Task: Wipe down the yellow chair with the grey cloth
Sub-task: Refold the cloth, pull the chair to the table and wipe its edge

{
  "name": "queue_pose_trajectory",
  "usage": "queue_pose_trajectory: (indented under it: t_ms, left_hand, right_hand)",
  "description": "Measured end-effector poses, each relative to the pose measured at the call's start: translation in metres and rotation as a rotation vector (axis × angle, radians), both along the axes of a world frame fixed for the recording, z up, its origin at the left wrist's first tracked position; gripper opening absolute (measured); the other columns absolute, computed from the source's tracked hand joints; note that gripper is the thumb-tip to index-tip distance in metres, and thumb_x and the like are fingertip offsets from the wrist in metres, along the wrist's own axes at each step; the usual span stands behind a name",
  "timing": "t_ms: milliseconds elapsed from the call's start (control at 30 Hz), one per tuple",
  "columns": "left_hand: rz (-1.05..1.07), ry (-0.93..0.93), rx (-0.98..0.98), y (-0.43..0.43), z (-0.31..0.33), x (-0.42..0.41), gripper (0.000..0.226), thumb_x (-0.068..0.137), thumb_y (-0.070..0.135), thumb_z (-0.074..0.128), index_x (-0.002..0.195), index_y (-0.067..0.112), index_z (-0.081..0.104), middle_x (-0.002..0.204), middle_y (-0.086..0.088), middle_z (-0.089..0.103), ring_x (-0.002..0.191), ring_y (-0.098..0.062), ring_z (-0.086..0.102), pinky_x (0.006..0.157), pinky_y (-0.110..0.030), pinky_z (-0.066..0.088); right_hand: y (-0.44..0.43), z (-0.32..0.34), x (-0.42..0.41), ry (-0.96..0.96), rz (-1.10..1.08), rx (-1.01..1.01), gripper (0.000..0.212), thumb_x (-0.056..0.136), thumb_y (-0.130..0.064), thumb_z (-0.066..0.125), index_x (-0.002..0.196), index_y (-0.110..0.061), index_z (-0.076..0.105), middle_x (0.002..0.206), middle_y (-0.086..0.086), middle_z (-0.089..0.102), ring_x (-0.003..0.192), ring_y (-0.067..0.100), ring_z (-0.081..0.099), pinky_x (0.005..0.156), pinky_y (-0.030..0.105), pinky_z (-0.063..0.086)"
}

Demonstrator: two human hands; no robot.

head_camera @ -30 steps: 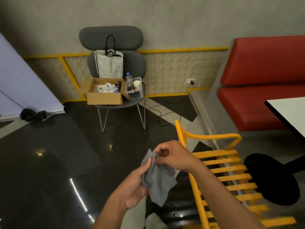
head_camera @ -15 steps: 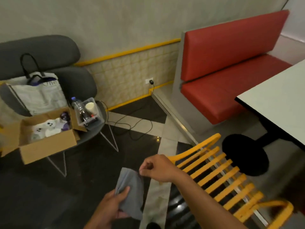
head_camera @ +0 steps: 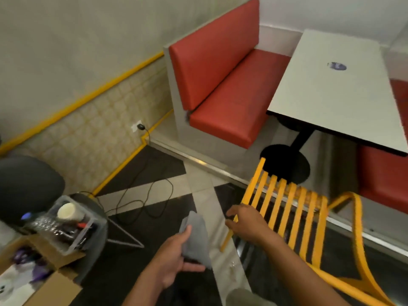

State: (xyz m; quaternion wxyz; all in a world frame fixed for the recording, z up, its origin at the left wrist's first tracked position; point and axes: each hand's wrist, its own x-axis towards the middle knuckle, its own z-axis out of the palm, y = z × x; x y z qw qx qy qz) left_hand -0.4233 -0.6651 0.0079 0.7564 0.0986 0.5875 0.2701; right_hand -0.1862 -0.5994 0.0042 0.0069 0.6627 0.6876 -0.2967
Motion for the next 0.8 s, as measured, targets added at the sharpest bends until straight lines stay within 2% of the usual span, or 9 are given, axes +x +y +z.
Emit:
queue_pose_trajectory:
  t_ms: [100,200,233,333,400,500,567,667,800]
  left_hand:
    - [-0.154,0.010,0.071,0.032,0.008,-0.010,0.051,0.094,0.049,0.068,0.135,0.023,0.053,0.136,-0.014,0.056,0.098,-0.039,0.077,0.086,-0.058,0.062]
    - [-0.249,0.038,0.154,0.062,0.013,-0.008,0.027,0.098,0.043,0.064,0.118,0.026,0.060,0.129,-0.011,0.057,0.110,-0.036,0.070,0.094,-0.052,0.061]
    - [-0.263,0.038,0.170,0.073,0.011,-0.005,0.026,0.098,0.042,0.064,0.117,0.025,0.061,0.129,-0.011,0.058,0.114,-0.034,0.067,0.096,-0.051,0.060]
    - [-0.310,0.068,0.202,0.109,-0.009,0.004,0.052,0.093,0.049,0.067,0.136,0.021,0.056,0.135,-0.009,0.057,0.120,-0.029,0.064,0.098,-0.049,0.059]
    - [-0.326,0.093,0.197,0.126,-0.023,0.010,0.061,0.091,0.054,0.067,0.141,0.023,0.054,0.135,-0.007,0.058,0.120,-0.027,0.064,0.100,-0.049,0.058]
    - [-0.380,0.120,0.165,0.149,-0.041,0.017,0.065,0.092,0.058,0.063,0.145,0.021,0.051,0.131,-0.004,0.060,0.117,-0.026,0.065,0.104,-0.049,0.055]
    - [-0.404,0.132,0.126,0.169,-0.052,0.022,0.066,0.094,0.055,0.061,0.147,0.018,0.049,0.127,-0.005,0.062,0.116,-0.026,0.064,0.107,-0.051,0.052]
    - [-0.423,0.189,0.080,0.196,-0.065,0.026,0.064,0.097,0.051,0.058,0.149,0.014,0.048,0.122,-0.005,0.062,0.112,-0.026,0.063,0.110,-0.052,0.049]
    - [-0.455,0.313,0.016,0.229,-0.089,0.037,0.066,0.100,0.050,0.055,0.153,0.011,0.043,0.150,-0.017,0.052,0.133,-0.034,0.054,0.112,-0.043,0.046]
  right_hand:
    - [-0.013,-0.002,-0.016,0.002,-0.099,-0.007,0.036,0.092,-0.049,0.064,0.123,-0.032,0.068,0.129,-0.003,0.063,0.123,0.020,0.057,0.098,0.036,0.051]
    - [-0.017,-0.004,-0.022,0.011,-0.195,-0.018,0.035,0.092,-0.048,0.065,0.123,-0.033,0.068,0.130,-0.004,0.063,0.122,0.018,0.056,0.099,0.036,0.051]
    - [-0.013,-0.003,-0.021,0.009,-0.209,-0.017,0.035,0.092,-0.047,0.065,0.123,-0.032,0.068,0.129,-0.004,0.063,0.122,0.018,0.056,0.099,0.036,0.051]
    - [0.004,-0.003,-0.012,0.003,-0.263,-0.024,0.034,0.093,-0.045,0.065,0.122,-0.029,0.069,0.126,-0.002,0.064,0.119,0.020,0.058,0.095,0.033,0.050]
    - [0.017,-0.005,-0.005,0.009,-0.310,-0.035,0.029,0.094,-0.045,0.066,0.118,-0.029,0.070,0.123,-0.003,0.064,0.114,0.019,0.061,0.090,0.032,0.051]
    - [0.041,-0.008,0.008,0.038,-0.366,-0.055,0.029,0.095,-0.042,0.066,0.119,-0.027,0.071,0.126,-0.003,0.065,0.111,0.018,0.063,0.085,0.028,0.050]
    - [0.064,-0.012,0.023,0.043,-0.381,-0.062,0.029,0.097,-0.039,0.065,0.120,-0.023,0.072,0.127,-0.001,0.067,0.118,0.019,0.063,0.090,0.030,0.049]
    - [0.098,-0.023,0.039,0.075,-0.435,-0.089,0.027,0.097,-0.036,0.065,0.116,-0.020,0.073,0.124,0.001,0.070,0.117,0.021,0.064,0.094,0.034,0.053]
    - [0.139,-0.045,0.050,0.083,-0.455,-0.149,0.042,0.095,-0.042,0.066,0.133,-0.025,0.062,0.138,0.003,0.061,0.129,0.024,0.055,0.101,0.037,0.050]
